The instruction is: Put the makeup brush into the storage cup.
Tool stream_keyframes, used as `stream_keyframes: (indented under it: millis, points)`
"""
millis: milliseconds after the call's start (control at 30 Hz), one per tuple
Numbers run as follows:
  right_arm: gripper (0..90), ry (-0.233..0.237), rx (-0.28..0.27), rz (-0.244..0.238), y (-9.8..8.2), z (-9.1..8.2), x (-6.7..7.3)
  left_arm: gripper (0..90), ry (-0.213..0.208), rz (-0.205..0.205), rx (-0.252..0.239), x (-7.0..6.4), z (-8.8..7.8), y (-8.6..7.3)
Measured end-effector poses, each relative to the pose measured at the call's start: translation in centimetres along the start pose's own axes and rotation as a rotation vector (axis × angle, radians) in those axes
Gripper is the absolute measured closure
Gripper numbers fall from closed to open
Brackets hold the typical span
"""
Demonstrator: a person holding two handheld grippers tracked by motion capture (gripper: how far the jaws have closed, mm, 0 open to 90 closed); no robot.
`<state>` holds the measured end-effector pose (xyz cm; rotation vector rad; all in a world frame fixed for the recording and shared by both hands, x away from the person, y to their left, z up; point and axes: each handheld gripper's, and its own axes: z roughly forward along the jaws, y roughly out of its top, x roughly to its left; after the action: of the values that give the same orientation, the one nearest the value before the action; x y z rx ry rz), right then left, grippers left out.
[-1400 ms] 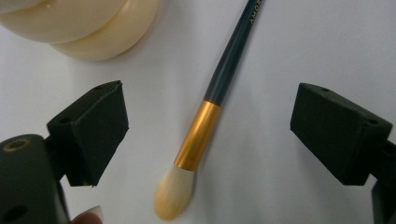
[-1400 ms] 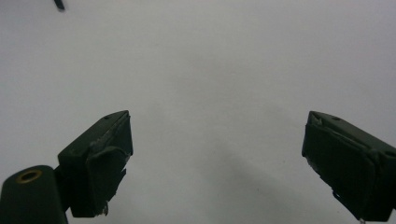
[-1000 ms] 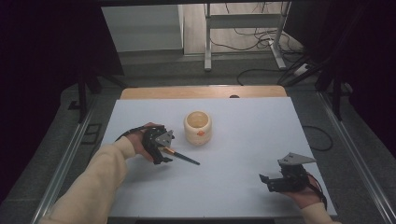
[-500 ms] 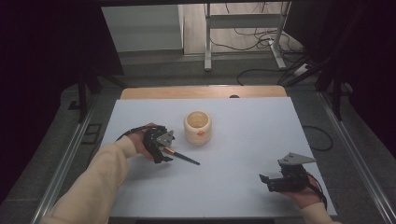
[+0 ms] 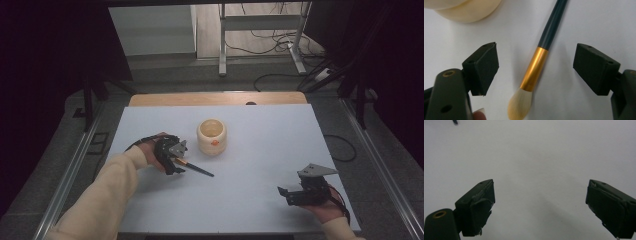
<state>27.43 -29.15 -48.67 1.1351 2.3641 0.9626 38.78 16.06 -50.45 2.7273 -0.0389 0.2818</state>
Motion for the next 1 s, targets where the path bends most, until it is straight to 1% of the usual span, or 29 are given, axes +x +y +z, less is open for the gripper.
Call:
stream_keyframes:
  millis: [167, 300, 533, 667, 867, 1000]
  points:
    - [8.9, 0.0, -0.001, 0.0, -0.02, 0.02, -0.01, 22.3, -0.01, 0.001, 0.003, 0.15, 0.13, 0.04]
    - [8.9, 0.0, 0.001, -0.001, -0.02, 0.0, -0.05, 22.8, -0.019, -0.002, 0.016, 0.3, 0.25, 0.15]
    - [8.9, -0.001, 0.001, 0.003, -0.04, -0.01, -0.09, 23.6, -0.026, 0.008, 0.019, 0.48, 0.4, 0.29]
    - [8.9, -0.002, 0.002, 0.003, -0.07, -0.01, -0.09, 24.5, -0.031, 0.014, 0.03, 0.67, 0.51, 0.37]
    - [8.9, -0.004, 0.001, 0.005, -0.09, -0.01, -0.17, 28.7, -0.043, 0.021, 0.036, 0.83, 0.78, 0.37]
    - [8.9, -0.004, 0.003, 0.005, -0.1, 0.0, -0.2, 35.1, -0.057, 0.026, 0.042, 0.9, 1.0, 0.35]
